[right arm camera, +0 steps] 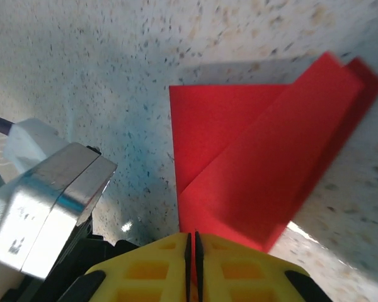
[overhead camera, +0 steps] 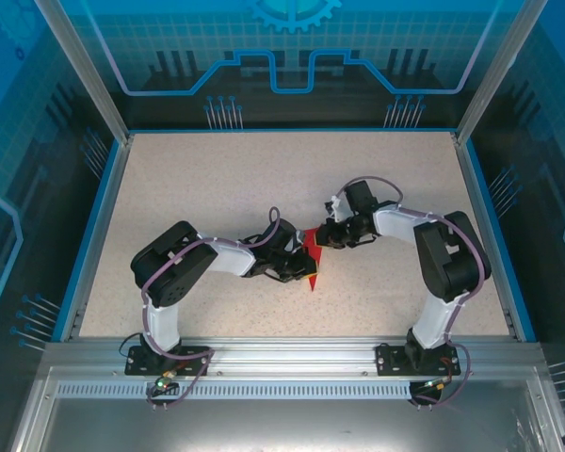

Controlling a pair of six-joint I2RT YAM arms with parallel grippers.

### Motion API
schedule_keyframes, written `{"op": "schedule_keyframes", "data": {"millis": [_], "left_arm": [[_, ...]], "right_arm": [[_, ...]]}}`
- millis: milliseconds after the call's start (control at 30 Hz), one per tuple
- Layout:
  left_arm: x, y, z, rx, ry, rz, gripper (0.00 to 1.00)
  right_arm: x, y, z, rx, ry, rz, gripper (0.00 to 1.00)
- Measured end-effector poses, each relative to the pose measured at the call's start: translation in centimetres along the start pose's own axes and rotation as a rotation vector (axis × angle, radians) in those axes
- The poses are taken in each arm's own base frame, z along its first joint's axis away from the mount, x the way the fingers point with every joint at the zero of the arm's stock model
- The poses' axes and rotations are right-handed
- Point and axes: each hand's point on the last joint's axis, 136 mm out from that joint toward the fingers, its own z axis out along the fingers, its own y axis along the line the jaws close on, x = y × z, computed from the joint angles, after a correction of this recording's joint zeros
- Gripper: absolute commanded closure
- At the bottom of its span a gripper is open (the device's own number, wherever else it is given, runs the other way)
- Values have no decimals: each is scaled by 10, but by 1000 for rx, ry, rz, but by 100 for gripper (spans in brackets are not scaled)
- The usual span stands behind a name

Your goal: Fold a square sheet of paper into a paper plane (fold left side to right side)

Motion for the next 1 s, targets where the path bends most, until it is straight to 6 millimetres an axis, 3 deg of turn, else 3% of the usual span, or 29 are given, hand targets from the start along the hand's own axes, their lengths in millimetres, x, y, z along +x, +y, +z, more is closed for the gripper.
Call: {"op": "schedule_keyframes", "data": {"millis": [167, 367, 633, 767, 1000], "left_arm": [[1, 0, -1, -3, 2, 14, 94], [7, -2, -8, -23, 17, 16, 85], [22, -30, -29, 1, 31, 69, 79], [28, -40, -28, 1, 49, 81, 79], [35, -27, -16, -34, 83, 60, 79]], "right_arm": [[7, -13, 16, 14, 42, 38, 87], [10, -17, 20, 30, 68, 55, 87], [10, -17, 20, 45, 76, 46, 87], [10, -17, 20, 55, 79, 41, 87], [10, -17, 20, 61, 82, 35, 87]]}}
